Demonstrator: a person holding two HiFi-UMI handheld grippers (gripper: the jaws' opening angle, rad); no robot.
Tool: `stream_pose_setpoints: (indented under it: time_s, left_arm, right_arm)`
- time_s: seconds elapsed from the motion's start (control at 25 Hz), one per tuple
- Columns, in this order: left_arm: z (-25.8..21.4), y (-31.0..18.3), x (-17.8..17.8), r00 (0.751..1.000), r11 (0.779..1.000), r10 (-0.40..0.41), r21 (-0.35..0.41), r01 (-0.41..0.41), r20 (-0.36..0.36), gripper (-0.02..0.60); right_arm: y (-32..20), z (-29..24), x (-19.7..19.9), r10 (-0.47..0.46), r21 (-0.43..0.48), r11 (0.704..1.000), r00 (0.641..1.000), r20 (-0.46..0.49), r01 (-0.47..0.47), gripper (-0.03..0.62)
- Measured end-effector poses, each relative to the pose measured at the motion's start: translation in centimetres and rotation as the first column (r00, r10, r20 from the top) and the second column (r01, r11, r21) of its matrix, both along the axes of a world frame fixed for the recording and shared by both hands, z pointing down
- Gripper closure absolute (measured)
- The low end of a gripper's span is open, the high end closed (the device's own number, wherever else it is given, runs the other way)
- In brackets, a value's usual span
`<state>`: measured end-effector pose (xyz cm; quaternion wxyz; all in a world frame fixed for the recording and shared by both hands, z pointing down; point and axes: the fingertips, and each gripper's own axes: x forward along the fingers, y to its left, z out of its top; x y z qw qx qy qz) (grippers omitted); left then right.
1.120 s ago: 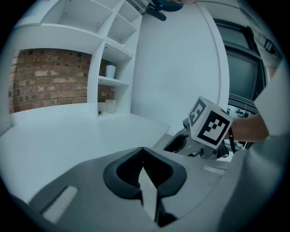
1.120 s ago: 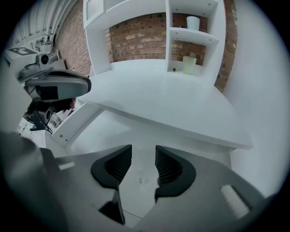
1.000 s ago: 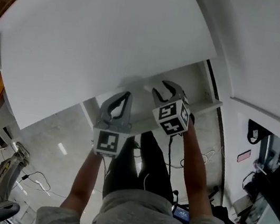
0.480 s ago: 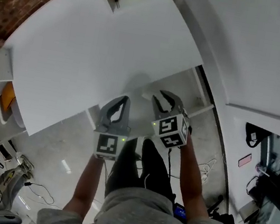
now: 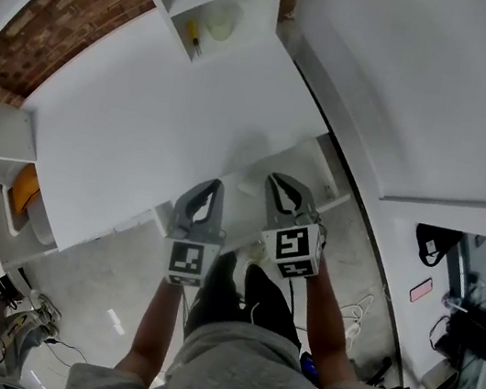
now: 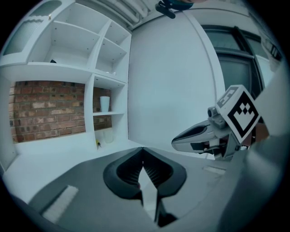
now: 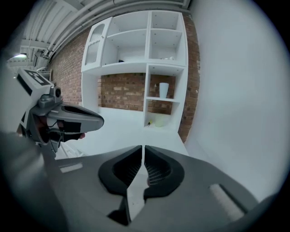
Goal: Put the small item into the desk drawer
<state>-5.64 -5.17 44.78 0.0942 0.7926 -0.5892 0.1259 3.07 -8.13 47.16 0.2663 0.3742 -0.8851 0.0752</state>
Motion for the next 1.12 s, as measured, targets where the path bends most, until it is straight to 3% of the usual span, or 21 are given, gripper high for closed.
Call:
stream_pose_setpoints:
  time_s: [0.36,1.12]
  left_arm:
    - [-4.7,1.1,2.0,1.000,0.998,0.014,0.062,-0.015,0.012,0.569]
    - [-12.5,4.9,3.4,0.999,0.983,-0.016,0.185,0.008,0.040,0.569]
  right_arm:
    - [0.9,-6.7,2.9,0.069,0.120,0.989,0.990,0.125,-0.084,0.591]
    - [5.1,-13.5,9.8,0.160,0.233,0.950,0.964,0.213,-0.209,0.592]
